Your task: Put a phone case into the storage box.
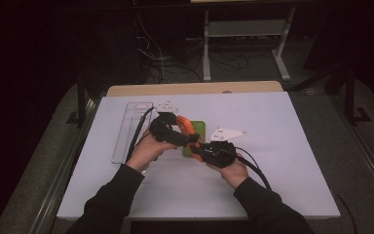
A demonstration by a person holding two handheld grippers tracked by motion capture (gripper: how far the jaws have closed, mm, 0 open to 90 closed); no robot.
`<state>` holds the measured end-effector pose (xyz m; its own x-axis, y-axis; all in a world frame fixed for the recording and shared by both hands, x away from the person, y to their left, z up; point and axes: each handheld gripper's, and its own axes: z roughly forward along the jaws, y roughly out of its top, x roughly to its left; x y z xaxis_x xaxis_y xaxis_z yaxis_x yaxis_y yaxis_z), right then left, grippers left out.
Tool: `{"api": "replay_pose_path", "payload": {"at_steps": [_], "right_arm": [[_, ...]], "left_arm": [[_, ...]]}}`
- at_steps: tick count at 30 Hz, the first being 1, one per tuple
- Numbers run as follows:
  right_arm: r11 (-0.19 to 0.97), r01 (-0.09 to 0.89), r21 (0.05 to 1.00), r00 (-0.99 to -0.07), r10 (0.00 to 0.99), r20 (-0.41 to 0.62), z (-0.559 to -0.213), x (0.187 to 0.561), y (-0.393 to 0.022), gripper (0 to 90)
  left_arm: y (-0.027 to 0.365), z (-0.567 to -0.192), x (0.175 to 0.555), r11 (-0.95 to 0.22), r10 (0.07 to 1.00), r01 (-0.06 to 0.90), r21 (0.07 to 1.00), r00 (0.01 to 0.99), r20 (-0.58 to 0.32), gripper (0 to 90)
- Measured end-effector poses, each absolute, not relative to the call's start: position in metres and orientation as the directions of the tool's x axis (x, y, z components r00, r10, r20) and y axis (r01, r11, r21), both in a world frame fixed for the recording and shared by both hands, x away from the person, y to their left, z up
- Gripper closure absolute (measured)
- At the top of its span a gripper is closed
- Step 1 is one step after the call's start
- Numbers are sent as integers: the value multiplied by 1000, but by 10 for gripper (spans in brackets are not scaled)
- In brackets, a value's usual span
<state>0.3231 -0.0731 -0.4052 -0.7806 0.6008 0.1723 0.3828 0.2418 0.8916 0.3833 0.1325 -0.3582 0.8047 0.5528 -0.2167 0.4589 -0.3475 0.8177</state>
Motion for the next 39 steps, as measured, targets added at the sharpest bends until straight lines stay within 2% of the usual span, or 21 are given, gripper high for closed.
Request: {"api": "replay_pose_path", "payload": {"at_steps": [13, 25, 31, 39], "right_arm": [[264, 375, 889, -784, 601, 153, -407, 322, -71, 785], [297, 375, 878, -789, 600, 133, -409, 323, -69, 762], [323, 389, 863, -792, 596, 133, -406, 325, -76, 582], [348, 419, 839, -782, 607, 139, -406, 326, -95, 420]], "left_arm": [[136, -357, 384, -321, 538, 455, 830, 809, -236, 109], [134, -356, 381, -355, 543, 455, 817, 812, -217, 130], [136, -355, 382, -366, 545, 443, 819, 815, -197, 132], [139, -354, 383, -369, 553, 447, 815, 810, -194, 134]]}}
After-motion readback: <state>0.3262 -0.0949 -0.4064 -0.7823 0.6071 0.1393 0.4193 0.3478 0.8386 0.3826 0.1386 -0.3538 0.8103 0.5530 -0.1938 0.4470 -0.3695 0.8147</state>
